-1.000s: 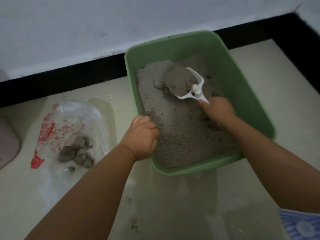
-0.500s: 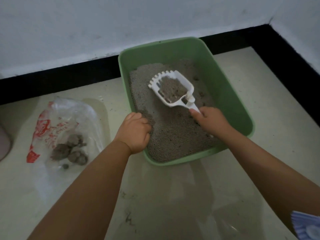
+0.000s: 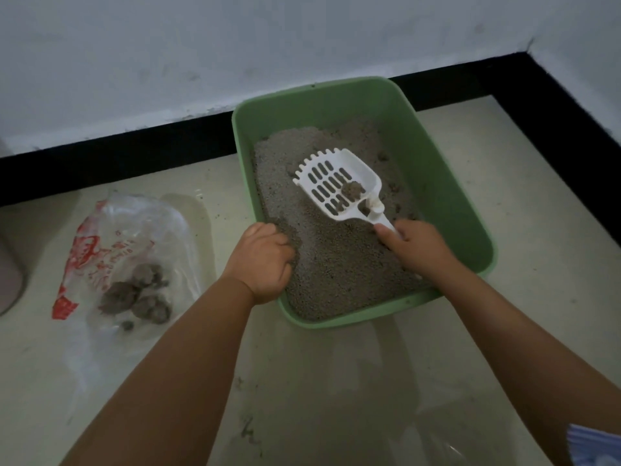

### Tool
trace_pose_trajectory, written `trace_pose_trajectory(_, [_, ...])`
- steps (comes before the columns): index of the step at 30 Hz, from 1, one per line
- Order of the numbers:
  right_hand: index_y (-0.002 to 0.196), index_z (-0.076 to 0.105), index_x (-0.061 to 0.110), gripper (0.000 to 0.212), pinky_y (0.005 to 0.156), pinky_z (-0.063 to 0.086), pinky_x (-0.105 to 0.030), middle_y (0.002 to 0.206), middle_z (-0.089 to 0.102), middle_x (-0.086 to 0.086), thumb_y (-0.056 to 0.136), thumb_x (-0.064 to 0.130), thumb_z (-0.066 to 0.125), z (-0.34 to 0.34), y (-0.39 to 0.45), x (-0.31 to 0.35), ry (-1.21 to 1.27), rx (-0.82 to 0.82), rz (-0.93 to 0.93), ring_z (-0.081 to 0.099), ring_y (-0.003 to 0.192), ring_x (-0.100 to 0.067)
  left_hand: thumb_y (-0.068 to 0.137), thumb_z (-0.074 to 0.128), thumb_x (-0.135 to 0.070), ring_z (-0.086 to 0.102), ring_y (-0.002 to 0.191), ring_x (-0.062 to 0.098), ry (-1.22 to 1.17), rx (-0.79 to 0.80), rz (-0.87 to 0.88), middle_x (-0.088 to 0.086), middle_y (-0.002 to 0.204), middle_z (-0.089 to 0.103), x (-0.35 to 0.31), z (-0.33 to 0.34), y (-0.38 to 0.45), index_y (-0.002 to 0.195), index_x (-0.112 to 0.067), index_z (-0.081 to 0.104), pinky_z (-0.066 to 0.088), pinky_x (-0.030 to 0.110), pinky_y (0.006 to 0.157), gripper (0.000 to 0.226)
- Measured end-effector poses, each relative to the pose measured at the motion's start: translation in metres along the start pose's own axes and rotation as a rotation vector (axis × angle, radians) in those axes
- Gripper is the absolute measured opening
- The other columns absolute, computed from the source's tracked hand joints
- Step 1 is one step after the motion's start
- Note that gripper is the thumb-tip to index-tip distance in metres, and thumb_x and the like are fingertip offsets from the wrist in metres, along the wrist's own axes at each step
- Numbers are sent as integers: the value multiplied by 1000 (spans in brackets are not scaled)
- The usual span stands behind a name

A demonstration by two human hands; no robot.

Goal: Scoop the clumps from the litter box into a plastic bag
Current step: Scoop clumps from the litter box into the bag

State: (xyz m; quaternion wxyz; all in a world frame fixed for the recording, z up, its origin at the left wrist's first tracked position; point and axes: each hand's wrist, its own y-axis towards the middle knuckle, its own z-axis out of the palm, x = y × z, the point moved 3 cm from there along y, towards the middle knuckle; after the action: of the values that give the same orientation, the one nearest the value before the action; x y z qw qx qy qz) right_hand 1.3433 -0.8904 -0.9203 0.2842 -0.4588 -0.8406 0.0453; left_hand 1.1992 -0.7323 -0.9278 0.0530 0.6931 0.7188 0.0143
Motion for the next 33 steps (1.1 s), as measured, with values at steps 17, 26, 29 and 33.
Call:
trace_pose_trajectory(17, [53, 34, 16, 47, 55, 29, -29, 56, 43, -4, 95, 36, 44, 33, -49, 117, -108, 252, -233, 45, 60, -22, 83, 60, -22, 35, 124, 41, 51, 150, -1054, 26, 137, 36, 100, -52, -159, 136, 0, 36, 30, 47, 100, 63])
trace_pose_trajectory(26, [112, 53, 9, 27, 67, 34, -25, 114, 57, -11, 97, 26, 39, 105, -71, 210, -540, 318, -526, 57, 96, -27, 93, 40, -7, 53, 108, 40, -243, 113, -1289, 28, 117, 55, 119, -40, -197, 115, 7, 51, 42, 38, 82, 28])
trace_pose_trajectory(29, [103, 48, 10, 13, 45, 22, -23, 76, 49, -5, 95, 8, 39, 116, -80, 220, -706, 190, -630, 51, 68, -18, 95, 36, -8, 55, 101, 39, -217, 60, -1263, 27, 110, 57, 119, -41, -197, 109, 6, 55, 37, 35, 71, 27])
trace_pose_trajectory(33, [90, 56, 13, 5, 44, 14, -21, 63, 53, -3, 87, 17, 55, 104, -86, 221, -807, -118, -698, 44, 51, -16, 93, 39, -6, 53, 106, 37, -229, -2, -1249, 24, 116, 54, 114, -45, -195, 117, 3, 53, 40, 37, 76, 29])
